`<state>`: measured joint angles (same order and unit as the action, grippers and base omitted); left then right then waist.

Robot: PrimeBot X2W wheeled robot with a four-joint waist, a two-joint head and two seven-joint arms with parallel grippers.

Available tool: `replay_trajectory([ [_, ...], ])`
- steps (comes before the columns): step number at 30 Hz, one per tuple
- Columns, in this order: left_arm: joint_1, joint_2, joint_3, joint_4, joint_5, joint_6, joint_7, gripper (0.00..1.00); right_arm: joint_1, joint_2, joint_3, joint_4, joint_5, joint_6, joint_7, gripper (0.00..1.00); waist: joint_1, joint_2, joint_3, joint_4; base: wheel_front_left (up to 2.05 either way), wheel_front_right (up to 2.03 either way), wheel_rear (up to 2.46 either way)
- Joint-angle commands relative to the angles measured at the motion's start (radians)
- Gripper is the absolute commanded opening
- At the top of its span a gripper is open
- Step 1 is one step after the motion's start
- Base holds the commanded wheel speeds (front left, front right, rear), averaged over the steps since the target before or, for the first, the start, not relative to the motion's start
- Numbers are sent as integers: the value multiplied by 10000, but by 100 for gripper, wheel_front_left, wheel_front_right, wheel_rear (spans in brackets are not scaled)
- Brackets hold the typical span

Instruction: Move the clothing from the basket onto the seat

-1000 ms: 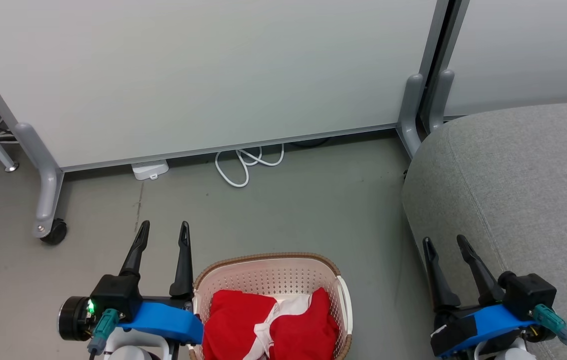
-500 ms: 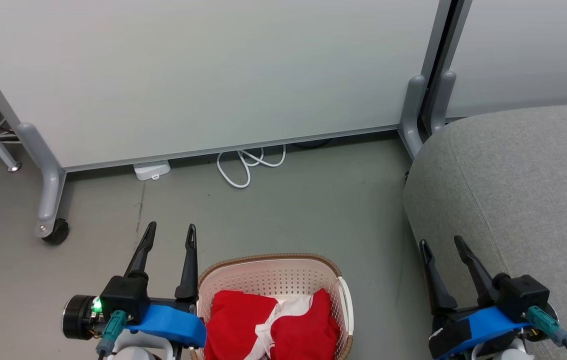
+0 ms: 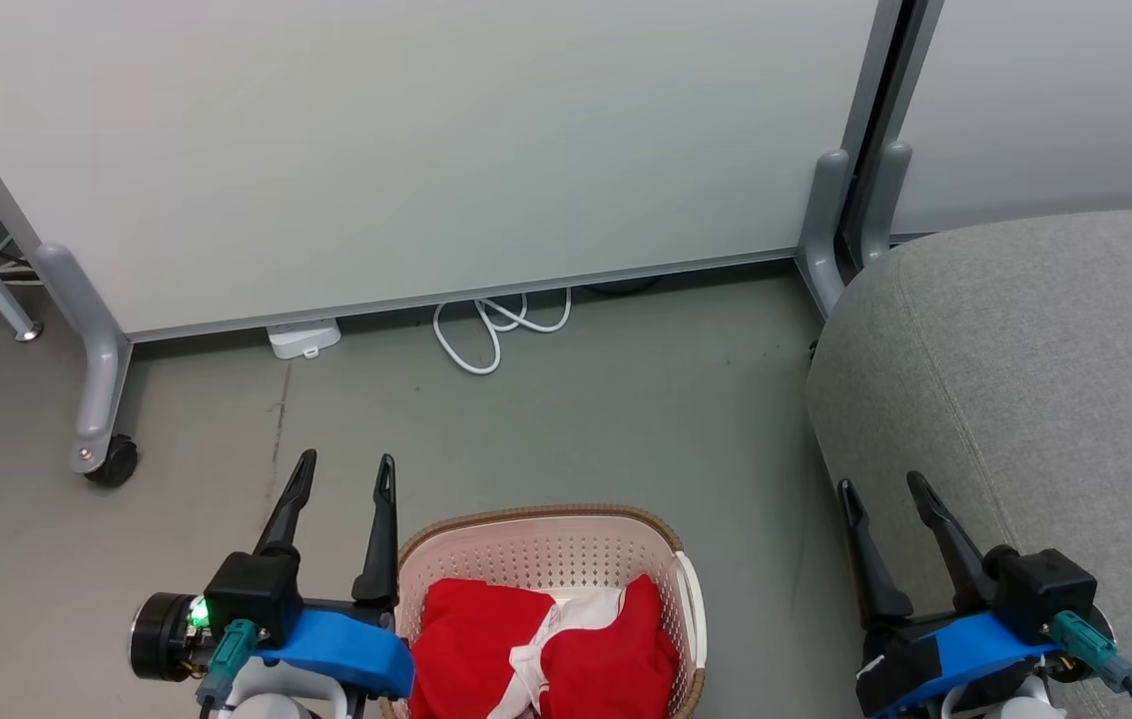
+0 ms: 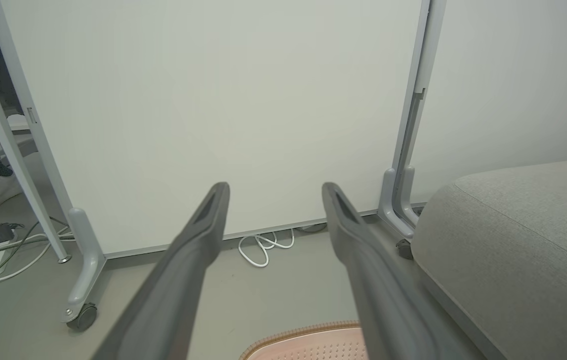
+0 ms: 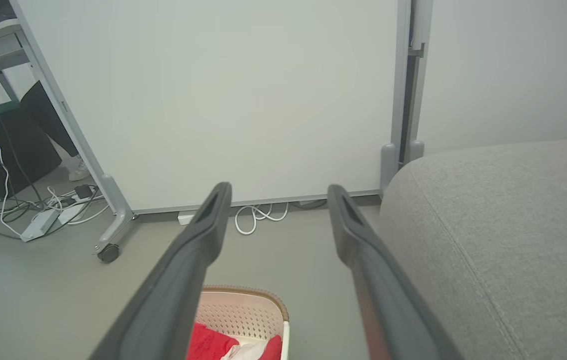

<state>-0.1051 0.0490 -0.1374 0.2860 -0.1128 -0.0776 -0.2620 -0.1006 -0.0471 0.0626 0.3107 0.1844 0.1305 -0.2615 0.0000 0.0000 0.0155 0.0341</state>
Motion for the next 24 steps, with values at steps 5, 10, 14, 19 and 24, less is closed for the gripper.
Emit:
replay_trajectory([
  [5,-505,45,5,448,270,-213,-42,100,-228,-59,60,-24,24,4,-56,100,0,0,204,-90,0,0,0],
  [10,-1135,285,-146,1122,442,-413,-39,100,-475,-56,166,-89,34,4,-53,100,0,0,694,-364,0,0,0],
  [14,-1617,445,-345,1606,487,-488,-39,100,-656,-56,180,-143,6,4,-51,100,0,0,1084,-573,0,0,0],
  [19,-2534,783,-1008,2546,602,-537,-37,100,-1099,-51,128,-242,-15,4,-50,100,0,0,1918,-916,0,0,0],
  [24,-3536,1226,-2118,3584,407,-529,-37,100,-1589,-48,163,-375,63,4,-50,100,0,0,2843,-1237,0,0,0],
])
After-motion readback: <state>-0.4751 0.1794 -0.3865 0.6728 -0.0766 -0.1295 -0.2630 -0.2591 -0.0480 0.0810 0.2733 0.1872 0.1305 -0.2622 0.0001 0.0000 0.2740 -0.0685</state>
